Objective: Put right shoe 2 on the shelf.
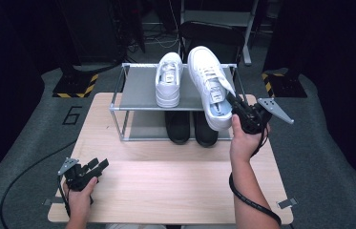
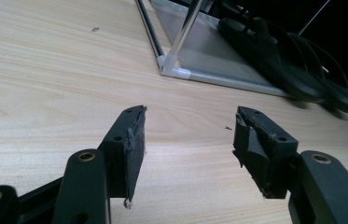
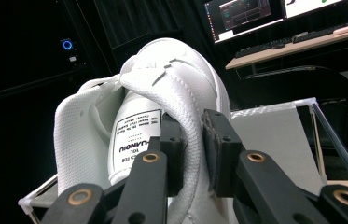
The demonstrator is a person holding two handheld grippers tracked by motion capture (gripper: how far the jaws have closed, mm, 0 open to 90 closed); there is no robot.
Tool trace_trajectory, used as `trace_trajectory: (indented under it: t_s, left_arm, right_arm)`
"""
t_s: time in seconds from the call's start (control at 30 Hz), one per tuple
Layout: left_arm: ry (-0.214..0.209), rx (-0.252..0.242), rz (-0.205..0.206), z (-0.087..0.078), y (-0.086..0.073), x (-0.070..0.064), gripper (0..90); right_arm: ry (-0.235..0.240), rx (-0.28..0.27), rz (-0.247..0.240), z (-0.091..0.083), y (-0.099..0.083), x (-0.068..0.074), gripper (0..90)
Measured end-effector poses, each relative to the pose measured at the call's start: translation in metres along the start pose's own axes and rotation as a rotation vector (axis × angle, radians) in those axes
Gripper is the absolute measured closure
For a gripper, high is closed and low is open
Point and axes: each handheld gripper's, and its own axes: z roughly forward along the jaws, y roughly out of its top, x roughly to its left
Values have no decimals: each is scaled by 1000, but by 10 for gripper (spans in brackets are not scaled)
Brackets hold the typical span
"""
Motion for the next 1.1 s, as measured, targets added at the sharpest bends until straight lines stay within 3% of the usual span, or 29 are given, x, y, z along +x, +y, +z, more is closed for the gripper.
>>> trace_trajectory:
  t_s: [0.4,0.77,1.1]
  left_arm:
    - [-12,-10,1,-2,1,1,436]
    - [-11,-11,-4,-5,0,2,437]
    - [-12,-14,-11,-6,0,5,437]
  right_arm:
    - [-23,12,23,28,3,1,786]
    - [-132,101,68,86,9,-6,782]
    - [-185,167,105,117,9,-4,776]
